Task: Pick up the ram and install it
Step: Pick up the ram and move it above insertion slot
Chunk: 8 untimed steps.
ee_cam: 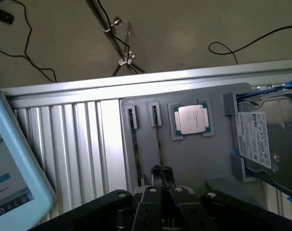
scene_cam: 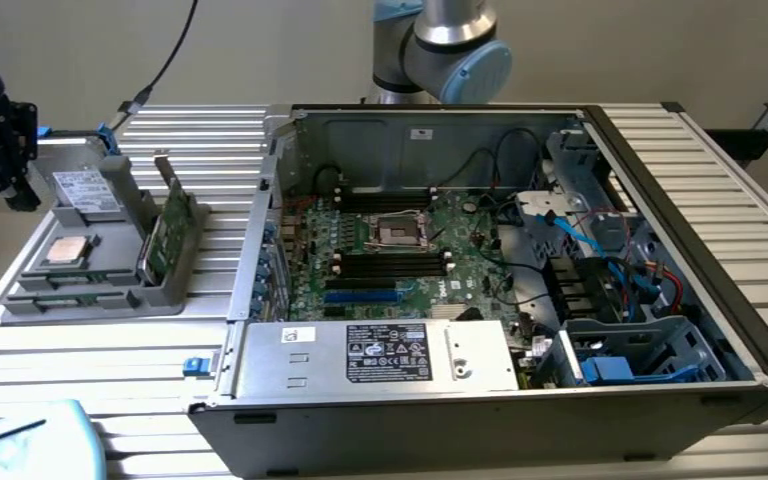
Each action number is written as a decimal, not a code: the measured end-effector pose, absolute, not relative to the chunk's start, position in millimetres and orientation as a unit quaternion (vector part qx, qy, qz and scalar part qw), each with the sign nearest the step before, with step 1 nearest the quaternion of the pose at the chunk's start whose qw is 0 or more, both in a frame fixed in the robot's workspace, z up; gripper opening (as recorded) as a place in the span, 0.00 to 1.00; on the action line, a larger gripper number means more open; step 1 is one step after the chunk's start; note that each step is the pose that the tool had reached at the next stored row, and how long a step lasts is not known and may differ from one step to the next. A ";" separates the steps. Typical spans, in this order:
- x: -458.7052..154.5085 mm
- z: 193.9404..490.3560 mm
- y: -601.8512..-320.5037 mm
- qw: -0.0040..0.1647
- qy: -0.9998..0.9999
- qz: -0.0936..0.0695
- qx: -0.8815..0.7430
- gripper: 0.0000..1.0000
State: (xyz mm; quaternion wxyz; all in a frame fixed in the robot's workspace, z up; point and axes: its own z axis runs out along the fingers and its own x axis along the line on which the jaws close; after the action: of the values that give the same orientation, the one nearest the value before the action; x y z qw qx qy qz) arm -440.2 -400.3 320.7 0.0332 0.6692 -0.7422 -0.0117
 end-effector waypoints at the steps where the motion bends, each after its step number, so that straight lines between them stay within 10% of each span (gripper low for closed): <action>1: -440.2 320.7 -400.3 0.033 -0.742 -0.012 0.669 0.18; 8: -440.3 317.2 -401.4 0.033 -0.742 -0.012 0.669 0.31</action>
State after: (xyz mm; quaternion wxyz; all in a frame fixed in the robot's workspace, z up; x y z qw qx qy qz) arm -440.3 -401.4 317.2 0.0333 0.6693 -0.7422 -0.0118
